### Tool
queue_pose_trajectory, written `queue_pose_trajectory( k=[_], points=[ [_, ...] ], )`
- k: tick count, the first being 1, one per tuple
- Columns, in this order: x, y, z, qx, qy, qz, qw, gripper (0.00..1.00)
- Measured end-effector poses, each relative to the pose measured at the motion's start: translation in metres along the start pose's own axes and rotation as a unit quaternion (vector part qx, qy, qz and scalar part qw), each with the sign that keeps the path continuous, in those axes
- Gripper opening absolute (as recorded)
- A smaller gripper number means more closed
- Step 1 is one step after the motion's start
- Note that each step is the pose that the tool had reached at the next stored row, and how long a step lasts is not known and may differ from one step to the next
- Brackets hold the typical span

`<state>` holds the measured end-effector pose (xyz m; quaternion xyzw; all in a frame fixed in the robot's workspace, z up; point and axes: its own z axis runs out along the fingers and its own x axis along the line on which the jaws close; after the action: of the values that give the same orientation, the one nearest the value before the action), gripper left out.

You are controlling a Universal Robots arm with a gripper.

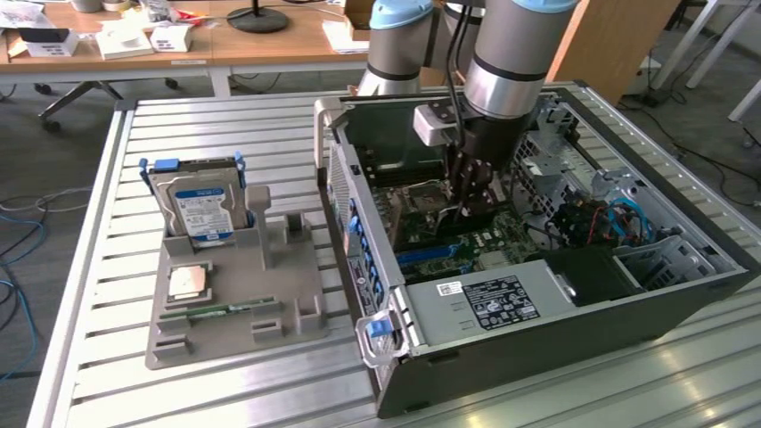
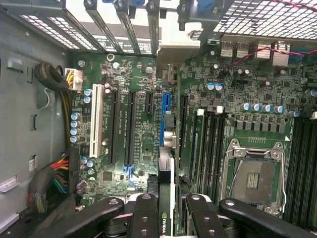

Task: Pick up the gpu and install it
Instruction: 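Insert the gpu into the slot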

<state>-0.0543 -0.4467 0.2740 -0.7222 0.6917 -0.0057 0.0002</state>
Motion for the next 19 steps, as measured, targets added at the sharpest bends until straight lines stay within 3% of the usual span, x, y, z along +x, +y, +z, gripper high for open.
queue_pose_trajectory(
  k=[19],
  points=[
    [0.0013, 0.0082, 0.0009, 0.0000, 0.0000, 0.001, 1.0000, 0.26]
  ],
)
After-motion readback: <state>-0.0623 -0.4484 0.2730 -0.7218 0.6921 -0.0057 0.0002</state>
